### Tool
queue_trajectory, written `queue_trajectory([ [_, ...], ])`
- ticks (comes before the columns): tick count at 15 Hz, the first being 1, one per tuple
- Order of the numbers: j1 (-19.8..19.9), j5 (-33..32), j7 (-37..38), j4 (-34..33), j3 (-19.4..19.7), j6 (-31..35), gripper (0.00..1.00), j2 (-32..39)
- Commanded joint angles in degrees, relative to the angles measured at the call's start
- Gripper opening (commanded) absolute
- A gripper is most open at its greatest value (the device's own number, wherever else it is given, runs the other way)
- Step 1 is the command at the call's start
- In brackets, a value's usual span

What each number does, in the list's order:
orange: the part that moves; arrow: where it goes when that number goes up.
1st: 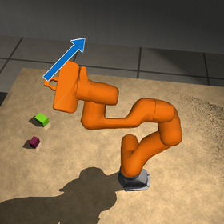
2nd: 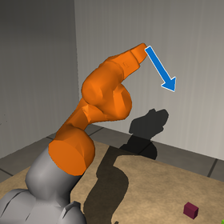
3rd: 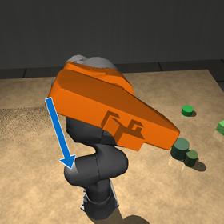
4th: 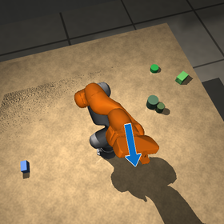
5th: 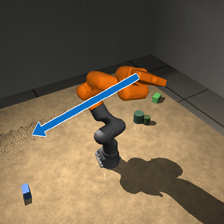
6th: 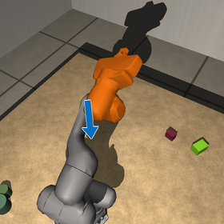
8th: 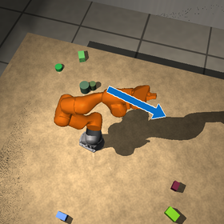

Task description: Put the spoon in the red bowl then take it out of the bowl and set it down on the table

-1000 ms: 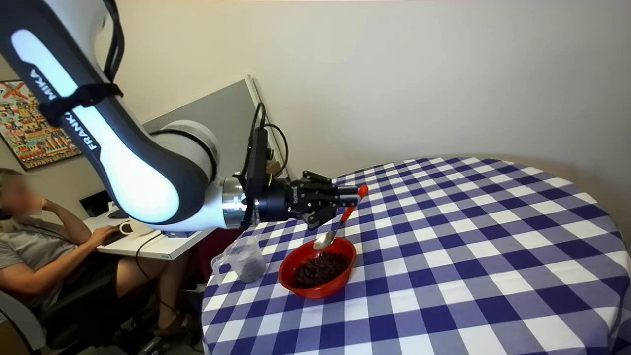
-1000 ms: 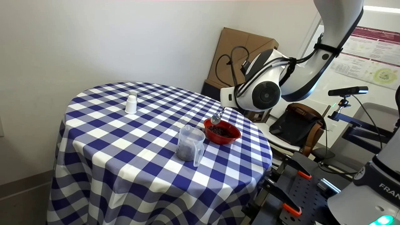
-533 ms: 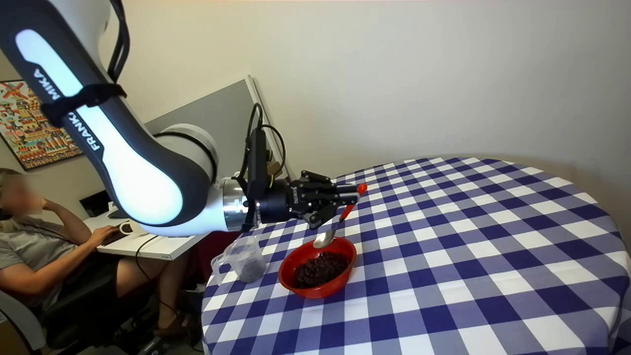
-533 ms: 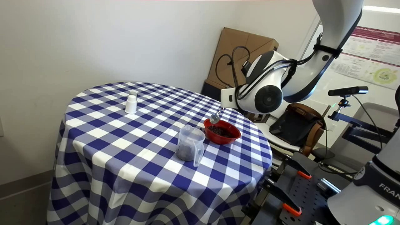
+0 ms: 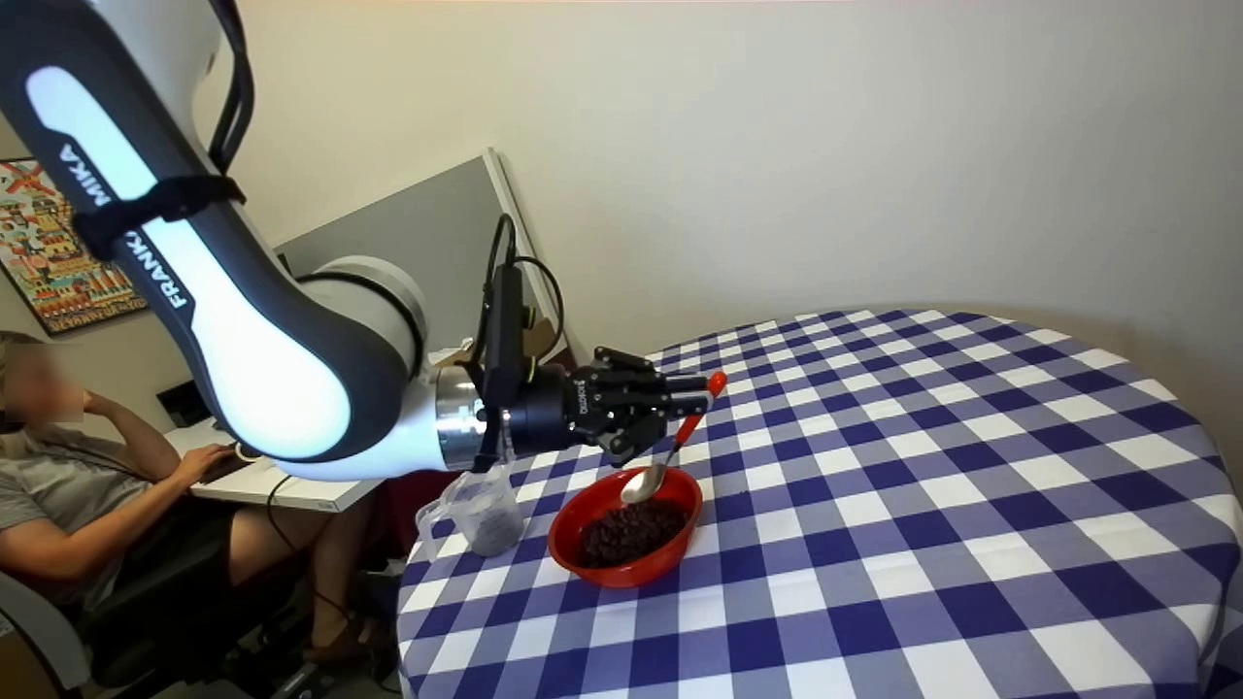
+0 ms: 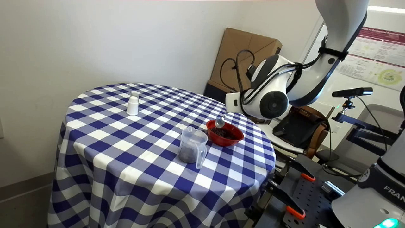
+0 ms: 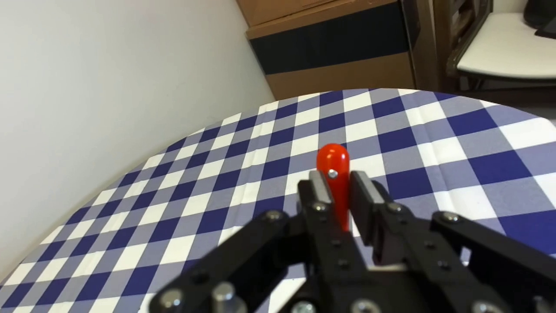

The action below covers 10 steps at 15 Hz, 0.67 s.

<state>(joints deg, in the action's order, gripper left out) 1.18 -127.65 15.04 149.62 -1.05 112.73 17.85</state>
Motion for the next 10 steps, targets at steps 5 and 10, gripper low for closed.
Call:
queue_trajectory([
  [5,0.6,-1.7,3.6,1.4,-0.6,-3.3,0.05,1.9],
  [10,0.7,-1.5,4.4,2.0,-0.8,-2.8,0.05,1.7],
])
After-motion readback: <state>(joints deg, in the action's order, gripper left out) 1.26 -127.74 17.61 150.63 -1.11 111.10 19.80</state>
